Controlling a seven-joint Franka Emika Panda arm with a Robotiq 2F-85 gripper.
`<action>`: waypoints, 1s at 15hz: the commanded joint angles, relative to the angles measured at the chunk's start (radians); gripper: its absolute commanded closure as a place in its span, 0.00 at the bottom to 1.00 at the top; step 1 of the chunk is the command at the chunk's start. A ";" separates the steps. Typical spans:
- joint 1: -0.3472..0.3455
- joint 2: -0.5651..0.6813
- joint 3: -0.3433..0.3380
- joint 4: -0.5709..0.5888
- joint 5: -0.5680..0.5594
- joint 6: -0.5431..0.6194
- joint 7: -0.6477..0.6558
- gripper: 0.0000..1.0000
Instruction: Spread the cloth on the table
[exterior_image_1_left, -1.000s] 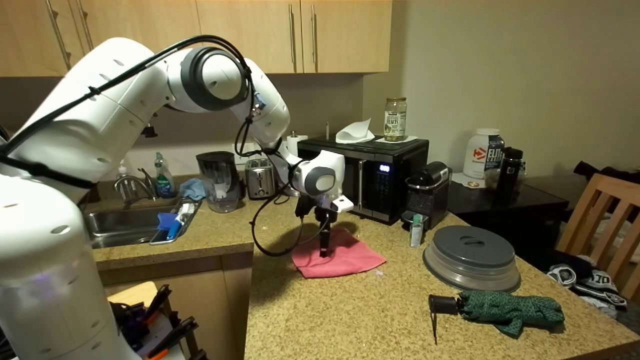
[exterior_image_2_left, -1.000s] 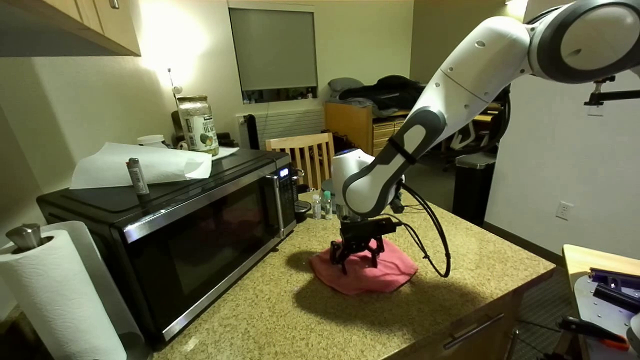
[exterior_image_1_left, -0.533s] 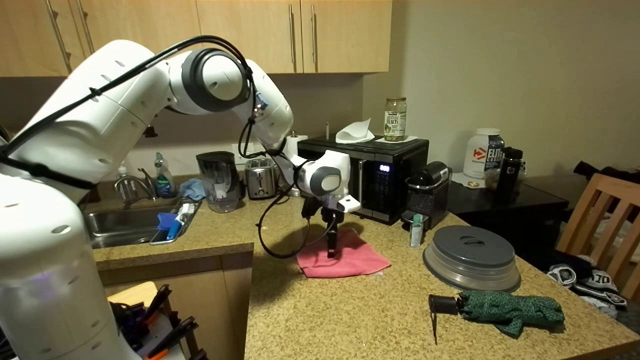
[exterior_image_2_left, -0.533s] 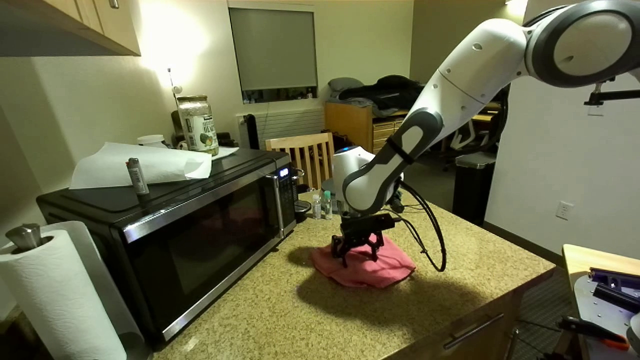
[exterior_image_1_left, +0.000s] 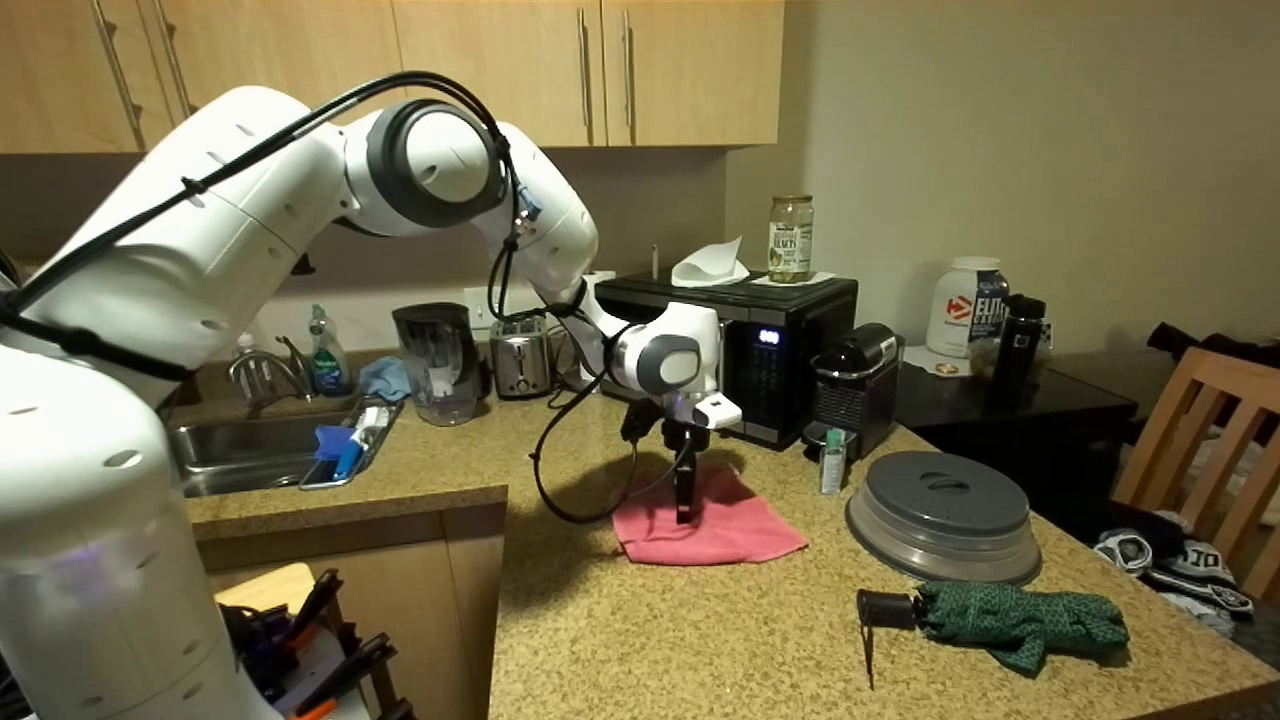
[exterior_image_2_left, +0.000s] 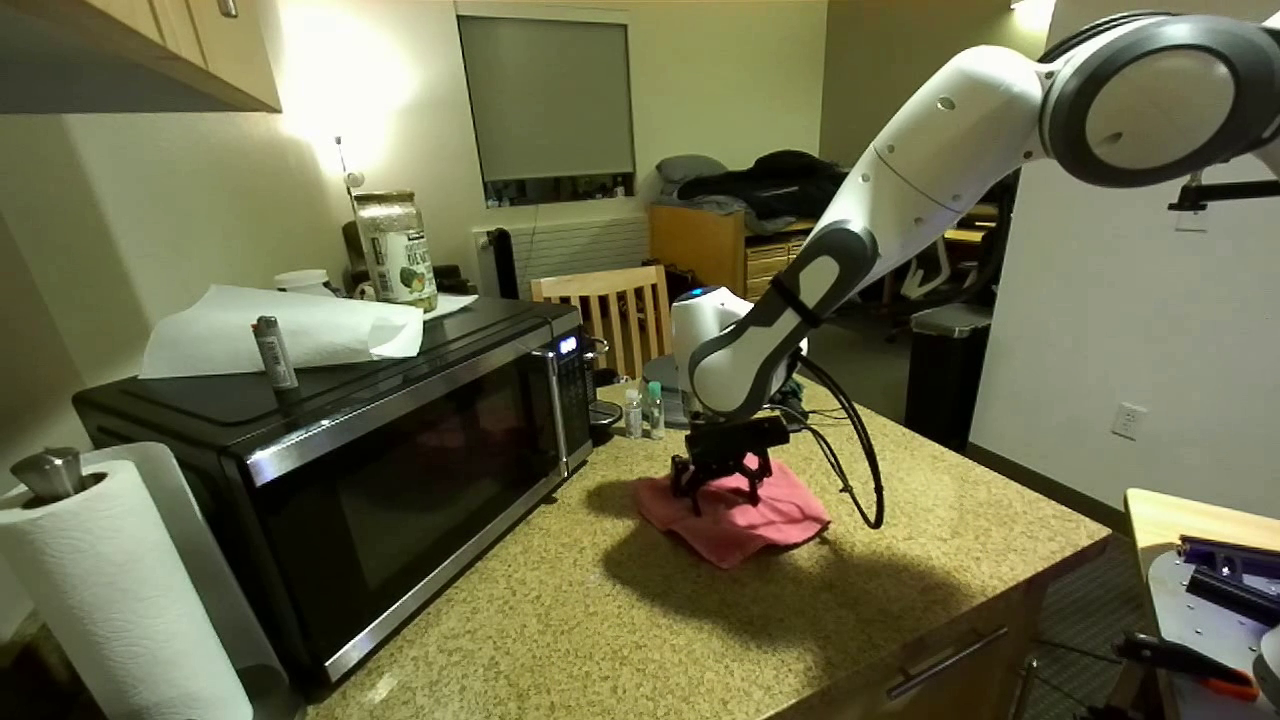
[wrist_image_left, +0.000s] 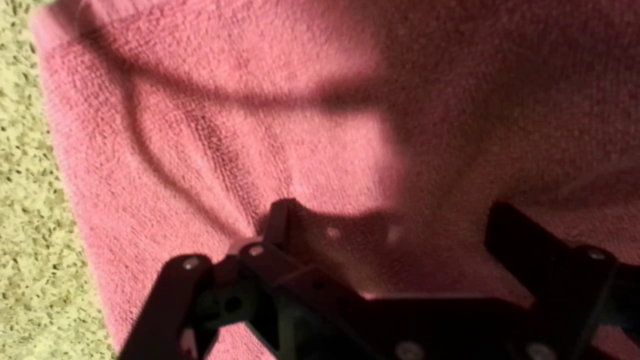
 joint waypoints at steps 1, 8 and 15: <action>0.011 0.023 -0.015 0.027 -0.031 -0.036 0.057 0.00; -0.005 0.059 -0.028 0.075 -0.037 -0.103 0.121 0.00; 0.000 0.065 -0.007 0.082 -0.031 -0.120 0.132 0.00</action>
